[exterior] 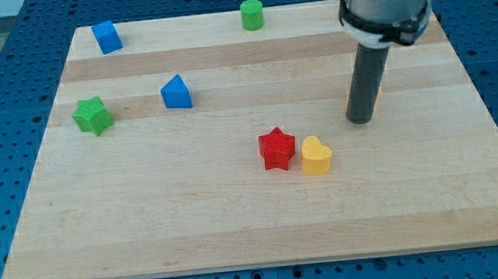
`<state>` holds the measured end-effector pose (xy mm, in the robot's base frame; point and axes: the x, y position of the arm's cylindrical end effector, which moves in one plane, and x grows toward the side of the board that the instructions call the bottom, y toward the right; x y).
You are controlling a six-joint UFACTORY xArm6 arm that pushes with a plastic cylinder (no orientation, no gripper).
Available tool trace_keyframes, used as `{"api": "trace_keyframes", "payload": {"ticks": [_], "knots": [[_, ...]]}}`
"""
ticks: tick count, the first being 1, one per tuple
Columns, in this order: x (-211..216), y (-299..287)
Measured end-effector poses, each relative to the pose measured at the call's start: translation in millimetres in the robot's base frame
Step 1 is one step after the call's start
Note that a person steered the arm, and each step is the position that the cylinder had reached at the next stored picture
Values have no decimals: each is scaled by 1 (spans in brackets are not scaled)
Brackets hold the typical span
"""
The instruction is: Slide the yellow hexagon towards the center right
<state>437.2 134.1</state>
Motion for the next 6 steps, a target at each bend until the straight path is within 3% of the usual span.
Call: {"api": "trace_keyframes", "payload": {"ticks": [3, 6], "knots": [[-39, -40], [-34, 21]]}}
